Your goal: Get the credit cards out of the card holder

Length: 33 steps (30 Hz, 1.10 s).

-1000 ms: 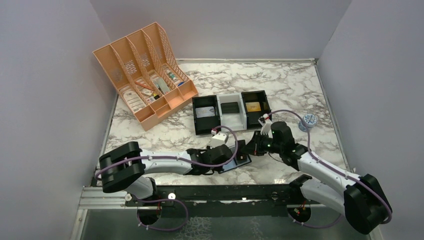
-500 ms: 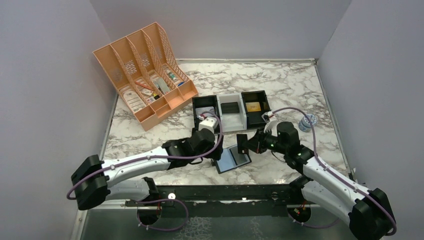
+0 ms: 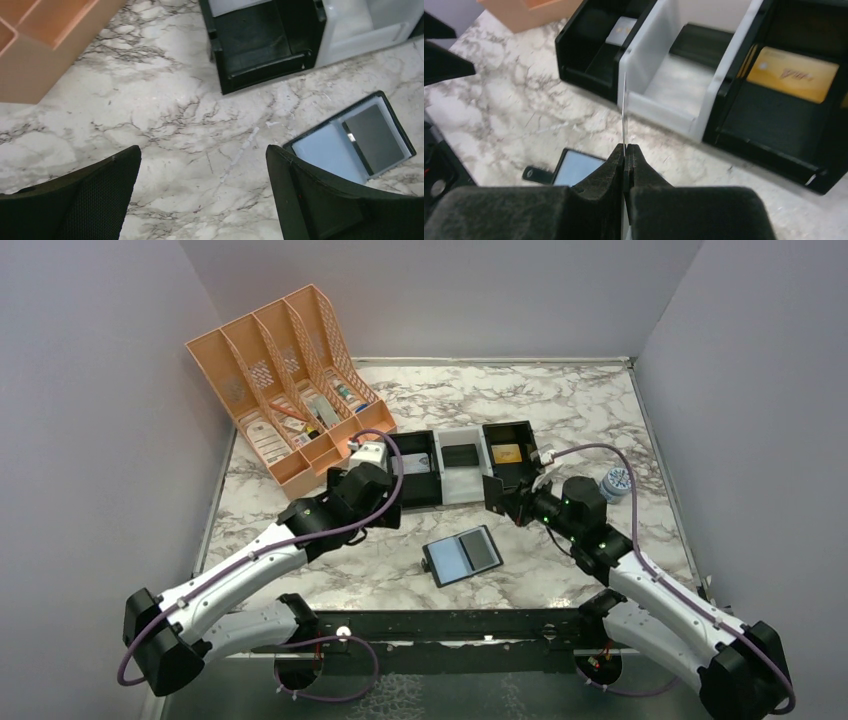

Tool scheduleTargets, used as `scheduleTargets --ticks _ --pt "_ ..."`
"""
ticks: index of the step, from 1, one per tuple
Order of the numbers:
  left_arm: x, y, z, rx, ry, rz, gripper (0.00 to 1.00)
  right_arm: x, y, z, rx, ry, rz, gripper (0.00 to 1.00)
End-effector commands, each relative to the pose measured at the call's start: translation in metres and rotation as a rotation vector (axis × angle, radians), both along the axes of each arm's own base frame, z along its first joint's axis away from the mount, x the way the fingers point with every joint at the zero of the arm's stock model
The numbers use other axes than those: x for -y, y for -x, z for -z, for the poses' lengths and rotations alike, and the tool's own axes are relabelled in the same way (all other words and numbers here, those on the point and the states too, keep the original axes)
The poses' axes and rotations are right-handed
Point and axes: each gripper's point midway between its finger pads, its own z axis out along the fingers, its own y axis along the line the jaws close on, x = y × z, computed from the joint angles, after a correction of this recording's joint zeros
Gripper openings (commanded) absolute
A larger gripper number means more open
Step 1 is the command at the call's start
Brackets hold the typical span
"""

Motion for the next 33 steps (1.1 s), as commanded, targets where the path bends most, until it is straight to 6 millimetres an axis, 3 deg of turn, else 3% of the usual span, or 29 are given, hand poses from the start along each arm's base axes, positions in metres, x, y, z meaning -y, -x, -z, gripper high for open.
scheduleTargets --ticks 1,4,8,12,21,27,33 --pt "-0.04 -0.006 -0.005 0.069 -0.044 -0.096 0.99 0.007 -0.043 -0.045 0.274 0.11 0.063 0.01" --pt "-0.046 -0.004 0.0 0.059 -0.039 -0.127 0.99 -0.008 -0.051 -0.048 0.396 0.227 -0.07 0.01" --pt "-0.056 -0.002 0.003 0.058 -0.067 -0.169 0.99 -0.012 -0.075 -0.055 0.503 0.34 -0.089 0.01" --pt "-0.066 -0.004 0.002 0.079 -0.115 -0.184 0.99 -0.021 -0.095 -0.038 0.546 0.565 -0.196 0.01" --pt "-0.07 -0.004 0.0 0.087 -0.134 -0.196 0.99 -0.035 -0.137 -0.012 0.6 0.761 -0.278 0.01" --pt "-0.073 -0.005 -0.002 0.09 -0.134 -0.207 0.99 -0.036 -0.152 0.02 0.558 0.888 -0.351 0.01" --pt "-0.075 -0.006 -0.004 0.095 -0.122 -0.214 0.99 -0.042 -0.161 0.031 0.535 0.902 -0.338 0.01"
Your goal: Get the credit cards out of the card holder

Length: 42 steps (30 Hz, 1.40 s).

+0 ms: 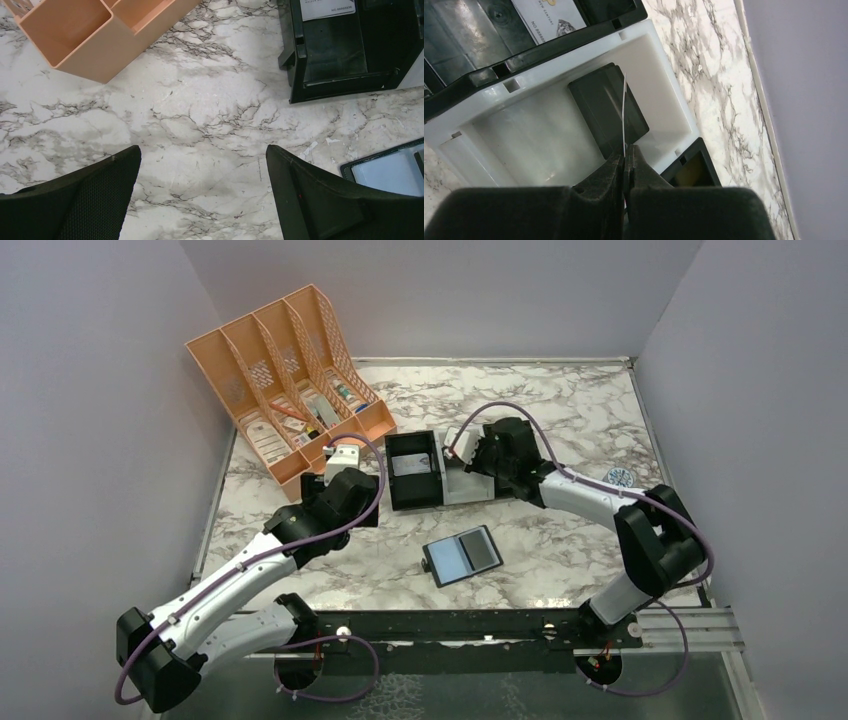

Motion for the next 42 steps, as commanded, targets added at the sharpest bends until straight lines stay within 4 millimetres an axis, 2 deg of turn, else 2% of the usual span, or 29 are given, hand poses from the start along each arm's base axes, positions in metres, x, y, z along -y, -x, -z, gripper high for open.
scheduleTargets --ticks 1,4,11,14,18,20,26,28,35,42 --pt "-0.007 -0.001 -0.007 0.026 -0.002 -0.017 0.99 -0.005 -0.012 -0.002 0.026 0.027 0.026 0.01" --pt "-0.006 0.0 -0.008 0.027 0.007 -0.016 0.99 -0.014 -0.017 0.003 0.016 0.037 0.023 0.01" --pt "-0.006 0.0 -0.009 0.031 0.017 -0.015 0.99 -0.01 -0.036 0.013 0.076 0.099 0.06 0.01" --pt "-0.005 0.001 -0.007 0.021 0.016 -0.008 0.99 -0.012 -0.042 0.028 0.041 0.177 0.035 0.01" --pt "-0.004 0.0 -0.006 0.015 0.012 -0.002 0.99 -0.016 -0.055 0.021 0.104 0.152 0.065 0.01" --pt "-0.004 0.0 -0.006 0.013 0.01 -0.004 0.99 -0.017 -0.058 0.024 0.116 0.165 0.059 0.01" --pt "-0.005 0.0 -0.005 0.008 0.01 -0.004 0.99 -0.02 -0.054 0.044 0.094 0.229 -0.009 0.03" --pt "-0.006 -0.001 -0.005 0.006 0.008 -0.006 0.99 -0.022 -0.052 0.044 0.097 0.223 -0.015 0.05" --pt "-0.008 -0.003 -0.003 -0.004 0.004 -0.017 0.99 -0.022 -0.045 0.052 0.058 0.235 -0.028 0.24" --pt "-0.009 -0.004 0.0 -0.019 0.003 -0.022 0.99 -0.018 -0.037 0.05 0.022 0.23 -0.023 0.26"
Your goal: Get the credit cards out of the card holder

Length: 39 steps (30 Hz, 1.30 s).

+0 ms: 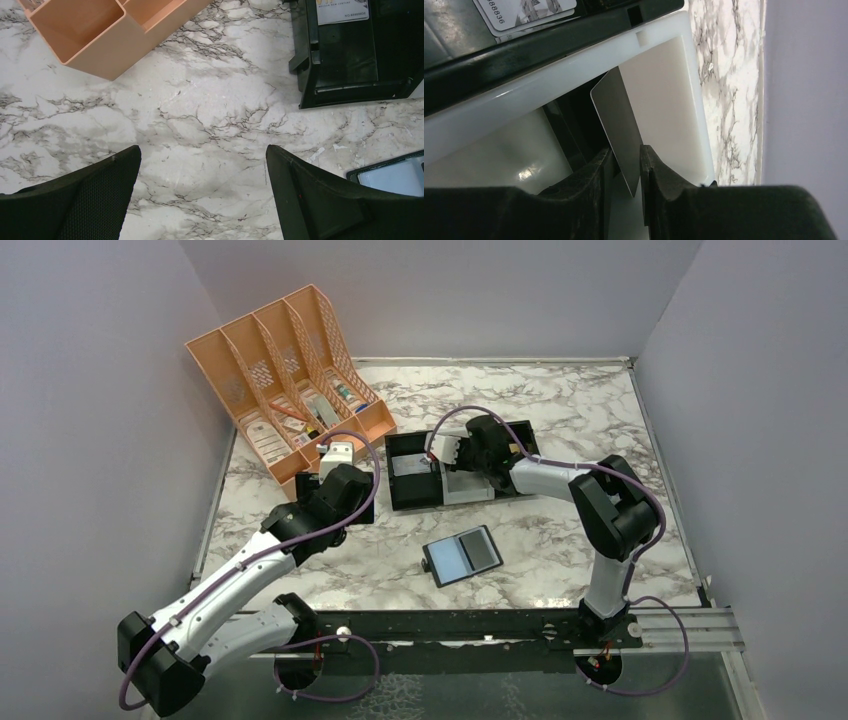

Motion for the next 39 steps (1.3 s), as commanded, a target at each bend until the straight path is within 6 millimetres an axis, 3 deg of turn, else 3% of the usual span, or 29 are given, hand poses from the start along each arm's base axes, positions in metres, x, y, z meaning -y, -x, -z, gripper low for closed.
scheduleTargets --ticks 1,4,7,13,18,22,24,26,30,33,36,39 --pt "0.002 0.0 0.001 -0.017 0.001 0.019 0.99 -0.003 0.008 -0.004 -0.024 -0.012 -0.01 0.26" --pt "0.003 0.0 0.002 -0.022 0.002 0.019 0.99 -0.002 0.011 -0.009 -0.027 -0.02 -0.008 0.27" --pt "0.003 0.0 0.003 -0.026 0.001 0.019 0.99 -0.001 0.018 -0.015 -0.04 -0.033 -0.016 0.36" --pt "0.003 0.0 0.004 -0.033 0.001 0.022 0.99 -0.002 0.025 -0.032 -0.026 -0.105 -0.009 0.36" --pt "0.006 0.001 0.005 -0.04 0.009 0.031 0.99 -0.008 0.03 -0.067 -0.013 -0.265 0.035 0.36" --pt "0.007 0.001 0.006 -0.042 0.012 0.039 0.99 -0.01 0.054 -0.111 -0.015 -0.588 0.102 0.39" --pt "0.008 0.001 0.004 -0.039 0.018 0.043 0.99 -0.007 0.074 -0.131 -0.046 -0.8 0.145 0.51" --pt "0.009 0.001 0.002 -0.033 0.027 0.05 0.99 0.003 0.094 -0.137 -0.137 -1.017 0.25 0.76" --pt "0.014 0.003 -0.006 -0.008 0.072 0.084 0.99 0.023 0.127 -0.106 -0.389 -1.23 0.517 0.88" --pt "0.028 0.005 -0.016 0.018 0.137 0.151 0.99 0.038 0.152 -0.074 -0.534 -1.161 0.682 0.97" --pt "0.049 0.01 -0.024 0.034 0.237 0.242 0.99 0.031 0.182 -0.058 -0.679 -1.111 0.641 1.0" --pt "0.073 0.012 -0.034 0.062 0.368 0.313 0.99 0.034 0.2 -0.047 -0.754 -1.07 0.659 1.0"
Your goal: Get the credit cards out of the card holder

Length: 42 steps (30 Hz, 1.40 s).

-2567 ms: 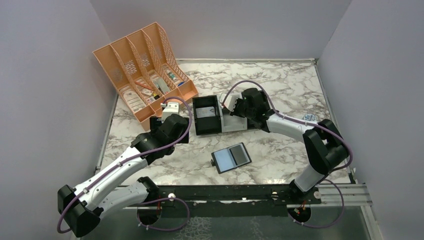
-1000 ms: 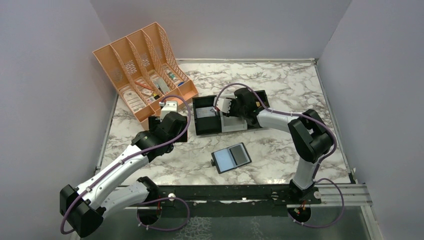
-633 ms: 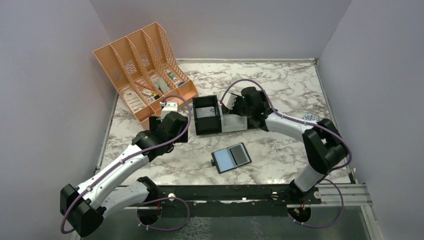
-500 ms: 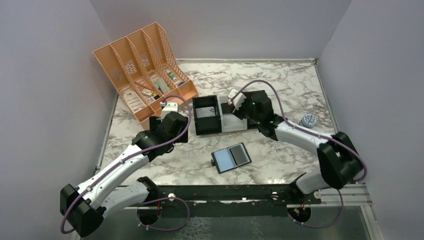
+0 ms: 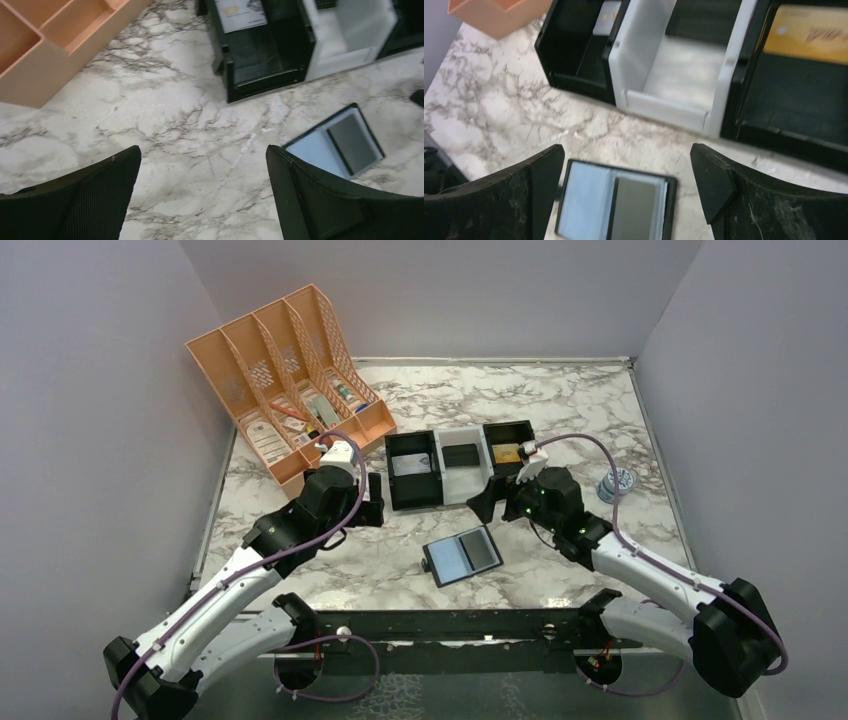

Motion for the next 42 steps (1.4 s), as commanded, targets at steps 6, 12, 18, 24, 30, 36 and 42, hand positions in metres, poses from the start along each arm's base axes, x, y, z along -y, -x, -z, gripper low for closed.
scheduleTargets --ticks 6,12,18,24,30,36,42 --pt "0.102 0.021 -0.021 -0.012 0.525 0.328 0.99 0.002 0.068 0.043 -0.324 -0.069 -0.07 0.94" --pt "0.146 0.039 0.008 -0.122 0.585 0.407 0.91 0.006 0.076 0.053 -0.363 -0.078 -0.057 0.73" --pt "0.183 0.062 0.04 -0.174 0.489 0.414 0.86 0.024 0.065 0.047 -0.32 -0.034 0.056 0.52" --pt "0.212 0.065 0.049 -0.19 0.583 0.408 0.82 0.017 0.071 0.048 -0.329 -0.061 0.003 0.49" --pt "0.233 0.067 0.073 -0.261 0.584 0.409 0.75 0.015 0.075 0.067 -0.395 -0.038 -0.002 0.41" --pt "0.246 0.066 0.099 -0.302 0.527 0.385 0.61 0.005 0.082 0.08 -0.442 -0.031 -0.074 0.36" --pt "0.235 0.066 0.12 -0.306 0.477 0.336 0.5 0.006 0.077 0.095 -0.486 0.032 -0.061 0.27"
